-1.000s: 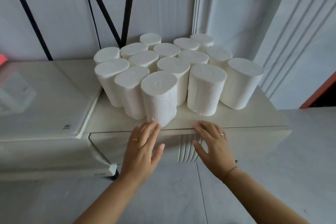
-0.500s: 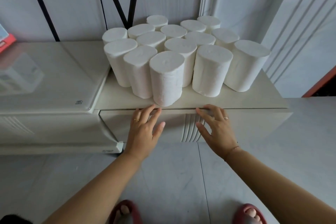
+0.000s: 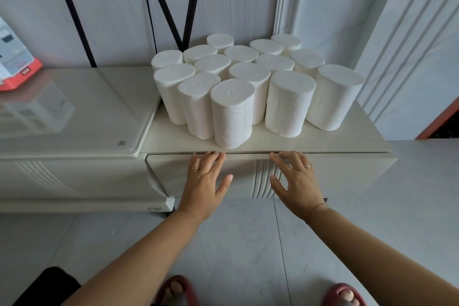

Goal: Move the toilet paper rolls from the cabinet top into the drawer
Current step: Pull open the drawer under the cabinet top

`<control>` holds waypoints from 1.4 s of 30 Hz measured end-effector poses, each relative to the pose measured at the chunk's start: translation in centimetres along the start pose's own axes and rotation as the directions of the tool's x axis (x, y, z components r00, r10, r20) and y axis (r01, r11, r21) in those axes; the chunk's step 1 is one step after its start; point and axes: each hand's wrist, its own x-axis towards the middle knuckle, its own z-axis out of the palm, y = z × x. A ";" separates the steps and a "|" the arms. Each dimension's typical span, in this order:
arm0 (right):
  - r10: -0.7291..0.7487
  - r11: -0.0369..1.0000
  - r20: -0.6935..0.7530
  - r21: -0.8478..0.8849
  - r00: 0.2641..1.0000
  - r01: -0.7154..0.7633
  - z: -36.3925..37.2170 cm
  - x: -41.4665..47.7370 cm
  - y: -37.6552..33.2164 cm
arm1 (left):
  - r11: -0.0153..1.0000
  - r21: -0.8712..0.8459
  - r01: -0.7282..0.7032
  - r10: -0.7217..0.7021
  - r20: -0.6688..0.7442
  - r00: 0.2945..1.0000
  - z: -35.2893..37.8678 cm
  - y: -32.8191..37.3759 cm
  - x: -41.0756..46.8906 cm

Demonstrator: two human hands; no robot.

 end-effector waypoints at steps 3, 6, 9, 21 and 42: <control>-0.004 1.000 0.008 -0.003 1.000 0.005 -0.2 -0.1 -0.1 | 1.000 -0.012 0.014 -0.013 0.007 1.000 -0.2 0.1 0.0; -0.013 1.000 0.026 -0.017 1.000 0.013 -0.4 -0.1 -0.2 | 1.000 0.003 0.005 -0.005 0.014 1.000 -0.4 0.2 0.0; -0.010 0.999 0.048 -0.030 0.999 0.011 -0.5 -0.1 -0.3 | 1.000 0.012 0.012 -0.012 0.025 1.000 -0.8 0.4 0.0; -0.009 0.998 0.065 -0.059 0.998 0.013 -1.5 -5.7 -1.3 | 0.999 0.045 -0.009 0.006 0.069 0.998 -1.6 1.5 -5.7; 0.028 0.997 0.205 -0.075 0.978 -0.013 -5.5 -14.3 -3.1 | 1.000 -0.013 -0.020 0.022 0.185 0.982 -5.9 3.3 -13.4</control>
